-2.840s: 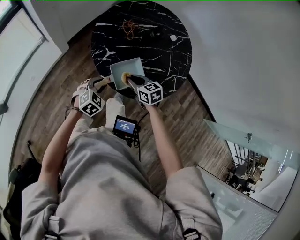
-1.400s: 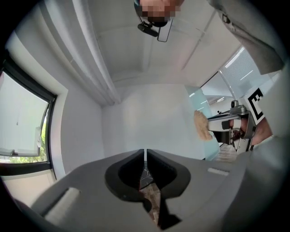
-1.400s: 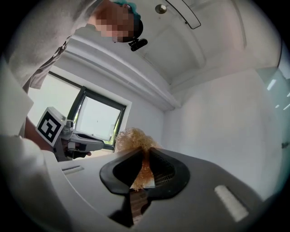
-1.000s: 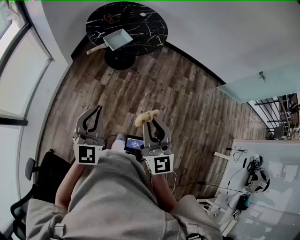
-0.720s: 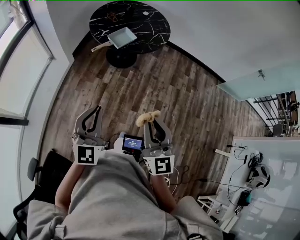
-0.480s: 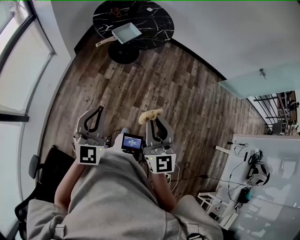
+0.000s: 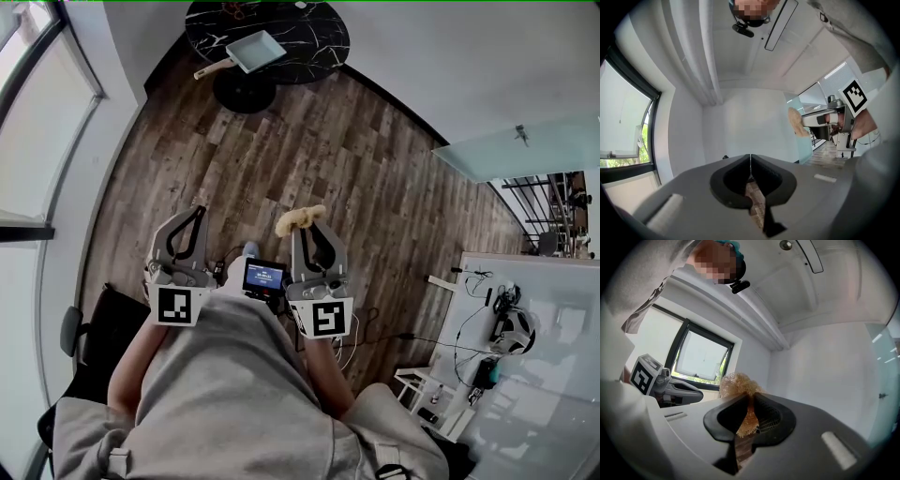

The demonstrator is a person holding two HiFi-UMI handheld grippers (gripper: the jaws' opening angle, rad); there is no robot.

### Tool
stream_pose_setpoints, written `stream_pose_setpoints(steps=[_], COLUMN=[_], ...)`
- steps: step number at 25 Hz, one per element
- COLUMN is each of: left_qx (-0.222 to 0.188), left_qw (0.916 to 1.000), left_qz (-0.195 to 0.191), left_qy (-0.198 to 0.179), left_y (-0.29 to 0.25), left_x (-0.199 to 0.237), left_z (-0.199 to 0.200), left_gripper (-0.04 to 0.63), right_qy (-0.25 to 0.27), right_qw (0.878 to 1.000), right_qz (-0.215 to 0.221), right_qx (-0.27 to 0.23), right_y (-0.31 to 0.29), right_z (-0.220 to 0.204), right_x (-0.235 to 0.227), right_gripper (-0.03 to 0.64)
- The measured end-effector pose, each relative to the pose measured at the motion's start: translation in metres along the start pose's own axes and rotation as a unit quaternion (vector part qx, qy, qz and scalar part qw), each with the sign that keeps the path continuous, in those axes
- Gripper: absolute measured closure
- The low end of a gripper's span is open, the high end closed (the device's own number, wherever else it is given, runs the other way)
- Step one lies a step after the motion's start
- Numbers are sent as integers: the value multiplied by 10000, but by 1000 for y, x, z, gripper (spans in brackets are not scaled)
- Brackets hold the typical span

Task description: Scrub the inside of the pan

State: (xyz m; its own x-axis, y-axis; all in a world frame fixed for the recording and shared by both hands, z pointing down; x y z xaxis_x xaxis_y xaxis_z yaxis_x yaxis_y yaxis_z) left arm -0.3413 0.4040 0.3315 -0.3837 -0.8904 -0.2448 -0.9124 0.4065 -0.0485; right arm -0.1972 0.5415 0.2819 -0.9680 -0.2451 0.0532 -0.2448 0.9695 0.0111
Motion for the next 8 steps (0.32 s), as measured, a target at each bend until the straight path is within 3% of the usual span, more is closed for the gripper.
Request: stream_pose_setpoints(steps=[2, 8], left_qx=[145, -153], left_qw=[9999, 9997], left_qz=[-31, -15], left_qy=[73, -169], left_y=[1, -4], left_x=[4, 14], left_z=[-5, 1], left_gripper=[591, 591], right_qy=[-2, 103], right_qw=[10000, 9999], right_qz=[-5, 44], right_qx=[-12, 30], right_y=[-4, -11], right_z=[1, 2], right_x=[3, 8], right_gripper=[557, 557])
Point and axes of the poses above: the fingertips, and each gripper's own axes: y backward along the fingers, x to its left, z out of its top, the point moved 5 cm from there along y, backward along the fingers, and after that the axes turned 7 degrees about -y, right-handed, at the moved point
